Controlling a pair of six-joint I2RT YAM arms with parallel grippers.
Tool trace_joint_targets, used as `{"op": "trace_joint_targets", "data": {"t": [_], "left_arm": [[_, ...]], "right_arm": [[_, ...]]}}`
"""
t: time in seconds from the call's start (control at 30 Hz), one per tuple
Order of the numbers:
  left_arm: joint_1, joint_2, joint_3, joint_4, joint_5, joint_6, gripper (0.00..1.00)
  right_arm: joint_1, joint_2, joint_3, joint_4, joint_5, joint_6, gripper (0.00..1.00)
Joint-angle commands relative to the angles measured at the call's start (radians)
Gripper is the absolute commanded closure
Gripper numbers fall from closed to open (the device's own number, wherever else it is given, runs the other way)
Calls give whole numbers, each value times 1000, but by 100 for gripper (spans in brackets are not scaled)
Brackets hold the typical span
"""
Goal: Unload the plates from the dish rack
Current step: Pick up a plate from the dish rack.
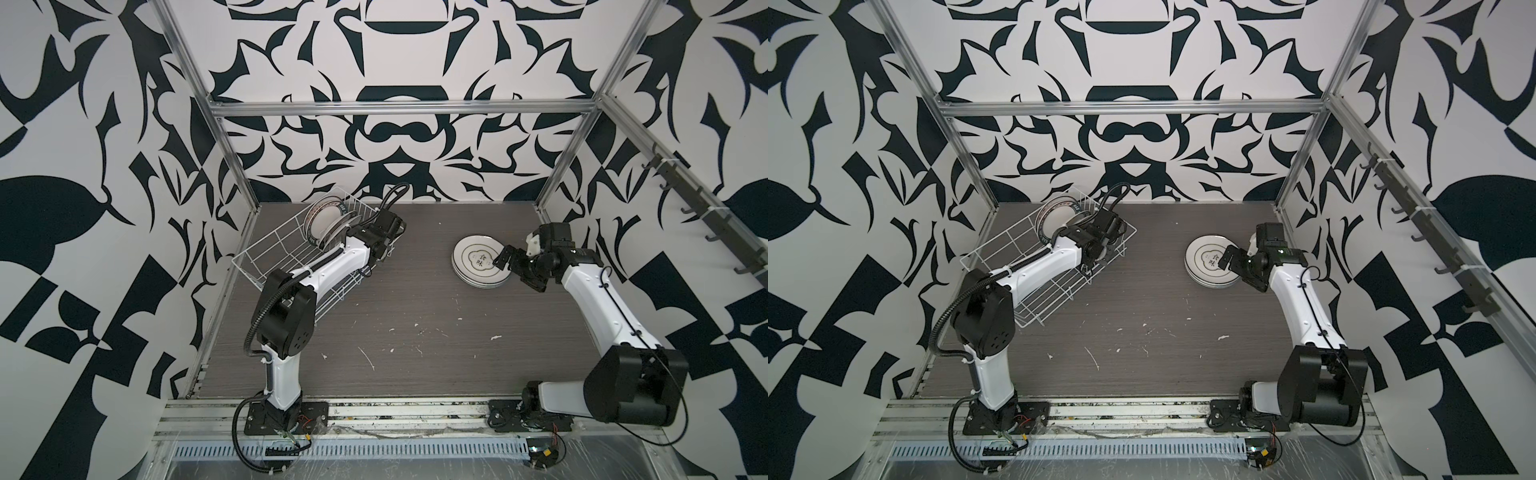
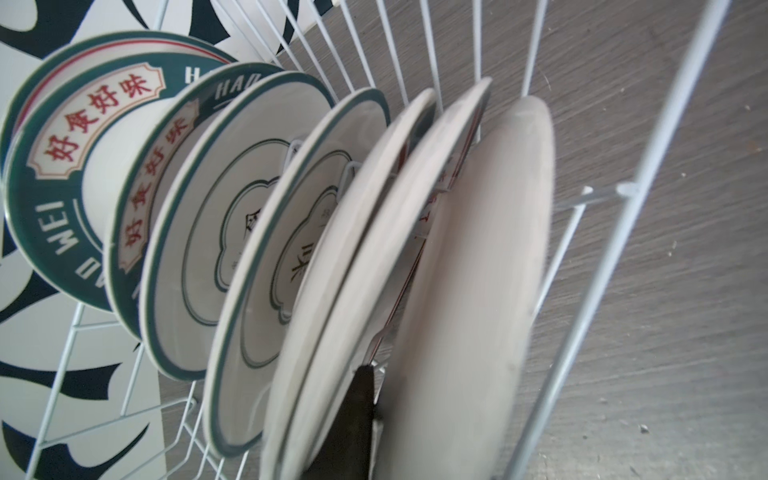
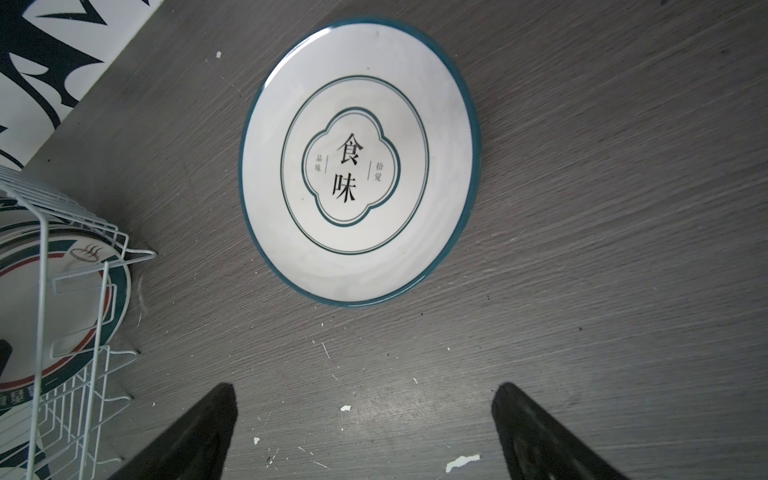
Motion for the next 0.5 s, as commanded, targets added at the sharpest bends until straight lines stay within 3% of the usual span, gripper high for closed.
{"op": "trace_joint_targets", "data": {"t": [0.0,0.47], "left_arm": [[4,21,15,21,10,-5,81],[0,-42,-30,3,14,-28,95]], "right_arm": [[-3,-33,4,-10,-10,-16,0],[-3,-30,3,3,-55,-9,0]]}}
